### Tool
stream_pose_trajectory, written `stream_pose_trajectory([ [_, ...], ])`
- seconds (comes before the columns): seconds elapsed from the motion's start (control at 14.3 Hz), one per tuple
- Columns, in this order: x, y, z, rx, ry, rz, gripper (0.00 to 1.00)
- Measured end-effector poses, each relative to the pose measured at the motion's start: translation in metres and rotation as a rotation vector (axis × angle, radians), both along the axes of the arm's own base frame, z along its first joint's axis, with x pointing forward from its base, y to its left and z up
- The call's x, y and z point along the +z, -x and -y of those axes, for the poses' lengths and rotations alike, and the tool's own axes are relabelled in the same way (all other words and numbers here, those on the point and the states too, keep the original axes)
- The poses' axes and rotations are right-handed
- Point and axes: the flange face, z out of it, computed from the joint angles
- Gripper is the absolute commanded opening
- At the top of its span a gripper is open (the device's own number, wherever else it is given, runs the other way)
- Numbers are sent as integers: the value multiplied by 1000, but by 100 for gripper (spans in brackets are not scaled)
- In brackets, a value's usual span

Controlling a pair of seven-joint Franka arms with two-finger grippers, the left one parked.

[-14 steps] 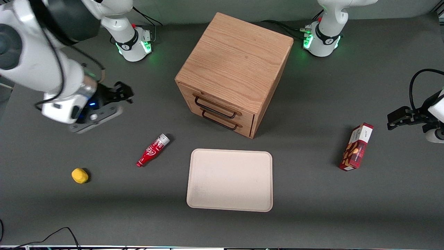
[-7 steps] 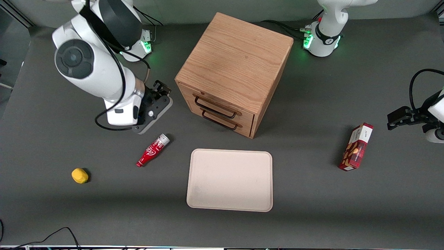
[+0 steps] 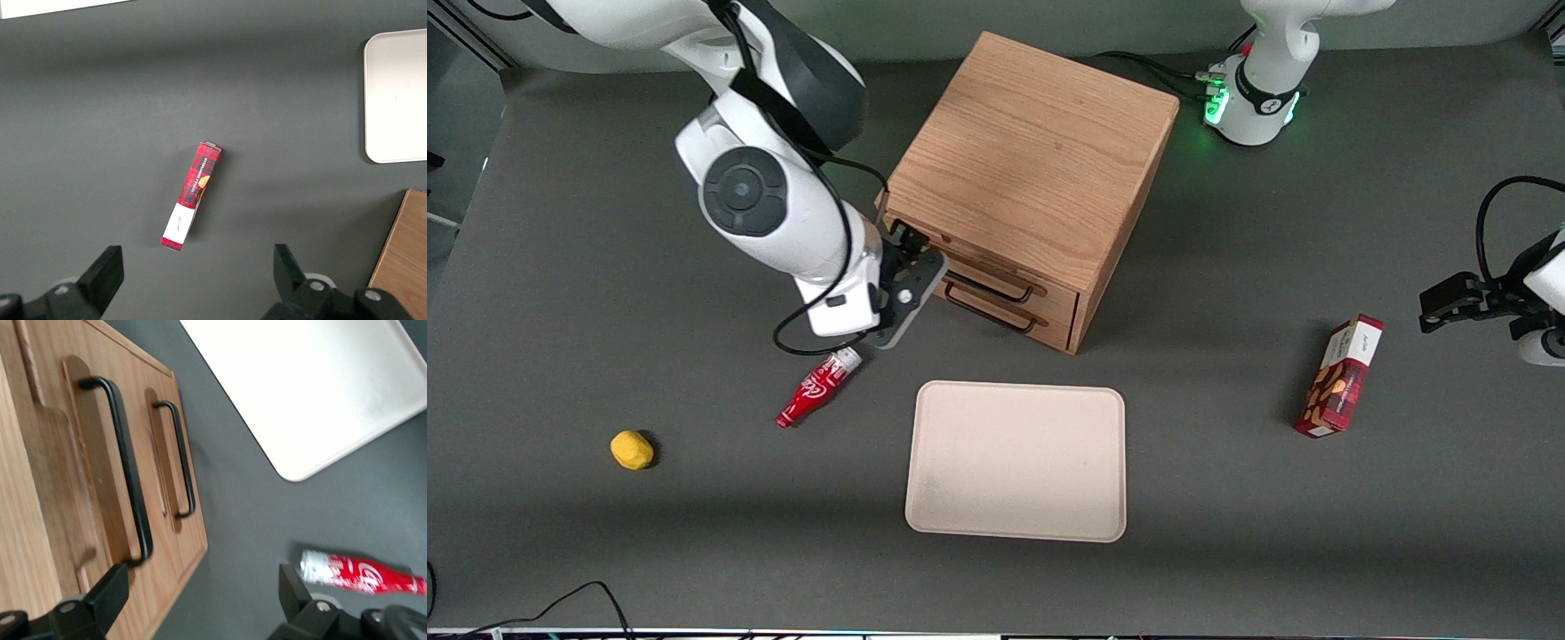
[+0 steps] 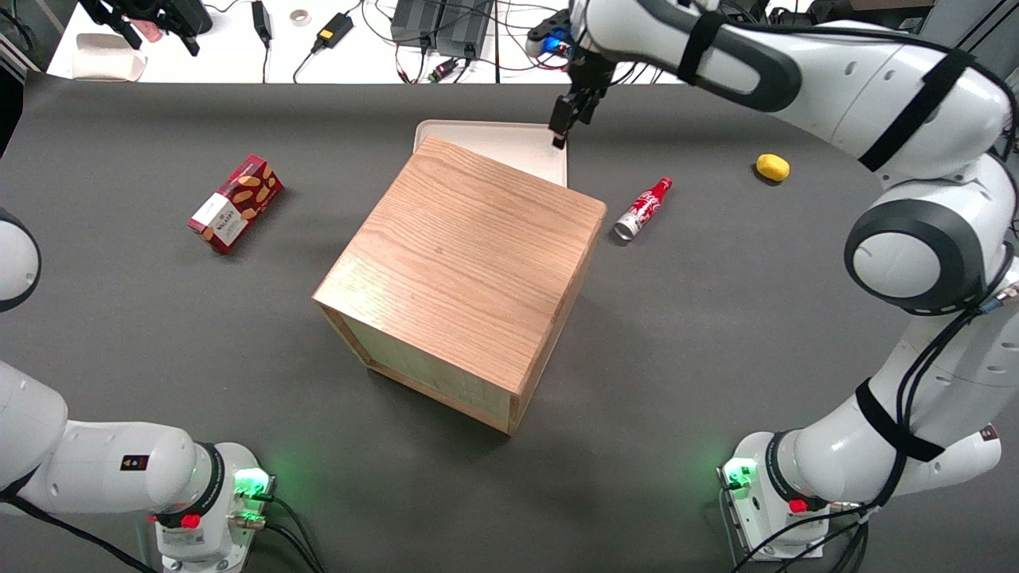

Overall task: Open upper drawer
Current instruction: 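Hook the right gripper onto the upper drawer's black handle, then pull the handle outward with the right gripper, sliding the drawer open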

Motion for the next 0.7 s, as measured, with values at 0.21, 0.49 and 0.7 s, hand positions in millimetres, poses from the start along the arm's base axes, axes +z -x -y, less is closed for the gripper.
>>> stream_pose_trajectory([
  [0.21, -21, -1, -20, 15, -28, 4, 100],
  [0.49, -42, 1, -39, 31, -54, 6, 100],
  [0.7, -60, 3, -50, 35, -72, 18, 100],
])
